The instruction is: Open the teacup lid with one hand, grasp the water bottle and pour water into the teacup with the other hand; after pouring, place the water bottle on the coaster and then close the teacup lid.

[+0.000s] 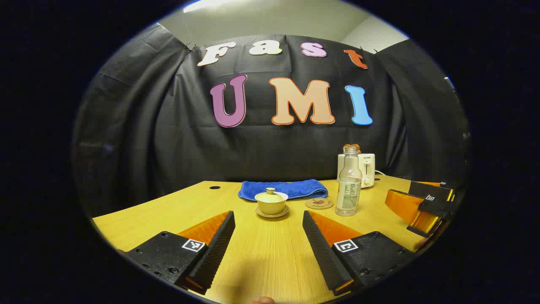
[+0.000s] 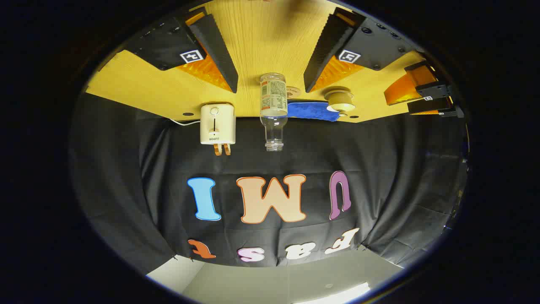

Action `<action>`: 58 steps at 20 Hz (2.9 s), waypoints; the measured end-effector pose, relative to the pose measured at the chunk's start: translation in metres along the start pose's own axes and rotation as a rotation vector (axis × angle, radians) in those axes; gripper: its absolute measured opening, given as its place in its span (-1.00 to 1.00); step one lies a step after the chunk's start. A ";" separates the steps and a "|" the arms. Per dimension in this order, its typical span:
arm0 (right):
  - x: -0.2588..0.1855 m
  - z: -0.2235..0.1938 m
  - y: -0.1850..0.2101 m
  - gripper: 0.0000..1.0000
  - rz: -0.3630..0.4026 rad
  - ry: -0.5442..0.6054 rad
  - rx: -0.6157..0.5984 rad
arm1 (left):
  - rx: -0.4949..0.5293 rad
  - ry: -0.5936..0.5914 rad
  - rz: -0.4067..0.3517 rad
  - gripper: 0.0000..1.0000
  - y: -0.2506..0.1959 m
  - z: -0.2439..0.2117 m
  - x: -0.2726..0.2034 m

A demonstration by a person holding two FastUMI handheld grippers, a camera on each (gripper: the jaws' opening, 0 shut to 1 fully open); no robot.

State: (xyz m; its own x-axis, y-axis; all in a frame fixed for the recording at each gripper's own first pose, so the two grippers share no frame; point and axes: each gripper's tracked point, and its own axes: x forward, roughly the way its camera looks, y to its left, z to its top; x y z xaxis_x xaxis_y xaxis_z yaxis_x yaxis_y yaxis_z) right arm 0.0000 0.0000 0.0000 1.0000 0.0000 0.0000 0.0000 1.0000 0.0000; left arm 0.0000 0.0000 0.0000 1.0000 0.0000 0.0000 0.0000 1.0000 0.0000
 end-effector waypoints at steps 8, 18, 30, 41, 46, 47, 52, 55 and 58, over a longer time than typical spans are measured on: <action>-0.001 0.000 0.000 0.96 0.000 0.000 0.000 | -0.002 -0.001 0.000 0.89 0.000 0.000 -0.001; 0.000 -0.001 0.000 0.97 0.012 0.000 -0.001 | -0.001 -0.001 -0.013 0.89 -0.003 0.000 0.000; -0.001 -0.002 0.001 0.96 0.025 0.000 -0.001 | -0.008 -0.006 -0.041 0.89 -0.007 0.000 0.002; 0.000 -0.004 0.001 0.97 0.035 0.002 0.001 | -0.005 0.001 -0.097 0.89 -0.004 -0.003 0.084; 0.000 -0.002 -0.002 0.96 -0.013 0.002 0.003 | 0.060 0.065 -0.060 0.89 0.007 -0.013 0.150; 0.000 -0.001 -0.003 0.96 -0.028 0.001 0.003 | 0.073 0.074 -0.053 0.89 0.007 -0.015 0.161; 0.003 -0.001 -0.012 0.96 -0.105 0.005 0.015 | 0.120 0.133 -0.017 0.86 0.007 -0.026 0.198; 0.001 0.000 -0.015 0.97 -0.127 0.004 0.019 | 0.128 0.149 -0.001 0.86 0.006 -0.029 0.207; -0.002 0.002 -0.019 0.97 -0.138 0.006 0.021 | 0.137 0.165 0.027 0.85 0.011 -0.030 0.211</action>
State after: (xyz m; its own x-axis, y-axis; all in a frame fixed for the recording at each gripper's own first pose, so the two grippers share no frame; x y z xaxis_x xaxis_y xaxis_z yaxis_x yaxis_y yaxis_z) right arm -0.0021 -0.0195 0.0019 0.9905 -0.1376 -0.0075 0.1377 0.9903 0.0207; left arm 0.2115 0.0111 -0.0304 0.9860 0.0386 -0.1622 -0.0159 0.9902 0.1386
